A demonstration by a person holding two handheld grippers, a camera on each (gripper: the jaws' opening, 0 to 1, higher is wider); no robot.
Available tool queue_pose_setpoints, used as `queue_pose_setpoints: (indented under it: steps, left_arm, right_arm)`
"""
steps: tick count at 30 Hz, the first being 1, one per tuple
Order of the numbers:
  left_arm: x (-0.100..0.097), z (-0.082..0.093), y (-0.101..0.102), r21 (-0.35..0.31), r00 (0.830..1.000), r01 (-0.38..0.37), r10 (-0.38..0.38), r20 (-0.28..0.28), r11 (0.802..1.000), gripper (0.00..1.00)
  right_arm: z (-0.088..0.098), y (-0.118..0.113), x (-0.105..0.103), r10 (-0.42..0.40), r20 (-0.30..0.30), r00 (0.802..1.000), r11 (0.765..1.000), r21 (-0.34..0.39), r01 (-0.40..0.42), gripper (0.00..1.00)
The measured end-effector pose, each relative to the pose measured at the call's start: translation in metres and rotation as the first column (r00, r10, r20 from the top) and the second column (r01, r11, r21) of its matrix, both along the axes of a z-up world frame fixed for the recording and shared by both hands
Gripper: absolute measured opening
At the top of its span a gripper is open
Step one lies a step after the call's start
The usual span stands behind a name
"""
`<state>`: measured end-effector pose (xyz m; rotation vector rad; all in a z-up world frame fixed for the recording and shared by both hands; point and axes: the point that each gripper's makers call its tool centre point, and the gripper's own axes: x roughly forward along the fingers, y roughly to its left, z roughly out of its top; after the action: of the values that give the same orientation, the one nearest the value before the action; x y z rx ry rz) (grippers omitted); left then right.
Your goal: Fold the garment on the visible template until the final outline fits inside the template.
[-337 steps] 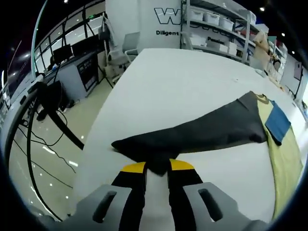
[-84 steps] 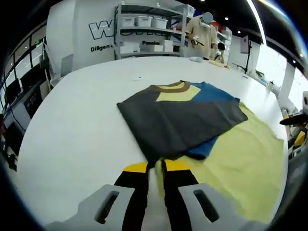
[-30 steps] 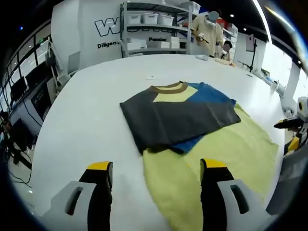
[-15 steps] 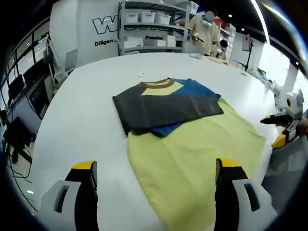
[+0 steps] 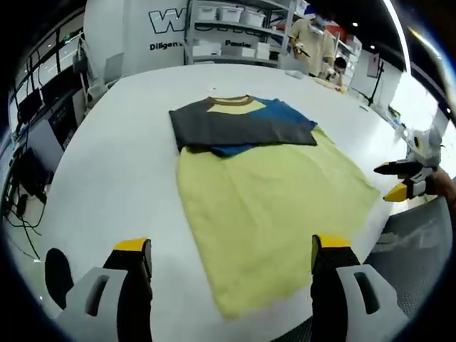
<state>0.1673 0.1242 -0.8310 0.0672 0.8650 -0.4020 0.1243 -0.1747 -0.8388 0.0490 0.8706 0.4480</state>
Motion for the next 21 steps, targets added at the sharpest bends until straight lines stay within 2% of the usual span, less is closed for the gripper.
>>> queue_pose_setpoints:
  steps: [1,5,6,7,8,9,12,15,18,21]
  left_arm:
    - [-0.005,-0.001,0.0,0.012,1.0,0.024,-0.024,-0.006,1.0,0.87]
    - [-0.017,-0.006,0.004,0.018,0.999,-0.018,0.018,-0.029,1.0,0.81]
    - [-0.021,-0.011,0.005,0.024,0.999,-0.012,0.013,-0.048,1.0,0.78]
    - [-0.028,-0.016,0.006,0.032,0.996,-0.001,0.004,-0.092,0.999,0.74]
    - [-0.031,-0.02,0.008,0.032,0.993,-0.019,0.022,-0.116,0.999,0.7]
    - [-0.032,-0.022,0.011,0.024,0.993,-0.039,0.041,-0.115,0.999,0.65]
    - [-0.039,-0.026,0.014,0.022,0.988,-0.055,0.058,-0.144,0.998,0.59]
    - [-0.047,-0.028,0.015,0.036,0.985,-0.046,0.051,-0.164,0.998,0.5]
    - [-0.053,-0.03,0.021,0.027,0.976,-0.095,0.099,-0.196,0.995,0.48]
    - [-0.055,-0.029,0.02,0.023,0.976,-0.09,0.092,-0.195,0.996,0.44]
  right_arm:
    - [-0.001,0.001,-0.002,0.003,-0.009,1.0,1.0,-0.003,-0.003,0.86]
    - [-0.004,0.0,-0.005,0.006,-0.025,1.0,1.0,-0.014,-0.006,0.79]
    - [-0.006,-0.003,-0.005,-0.018,-0.035,0.999,1.0,-0.012,0.018,0.76]
    - [-0.008,-0.007,-0.005,-0.041,-0.051,0.998,0.999,-0.012,0.041,0.71]
    - [-0.008,-0.008,-0.005,-0.042,-0.056,0.998,0.999,-0.013,0.042,0.66]
    - [-0.009,-0.013,-0.004,-0.065,-0.051,0.997,0.998,-0.014,0.064,0.61]
    - [-0.012,-0.018,-0.006,-0.076,-0.059,0.995,0.997,-0.033,0.074,0.49]
    - [-0.015,-0.017,-0.01,-0.071,-0.081,0.994,0.997,-0.035,0.068,0.43]
    - [-0.019,-0.019,-0.014,-0.06,-0.102,0.993,0.996,-0.079,0.052,0.39]
    - [-0.021,-0.02,-0.017,-0.055,-0.121,0.991,0.995,-0.095,0.043,0.3]
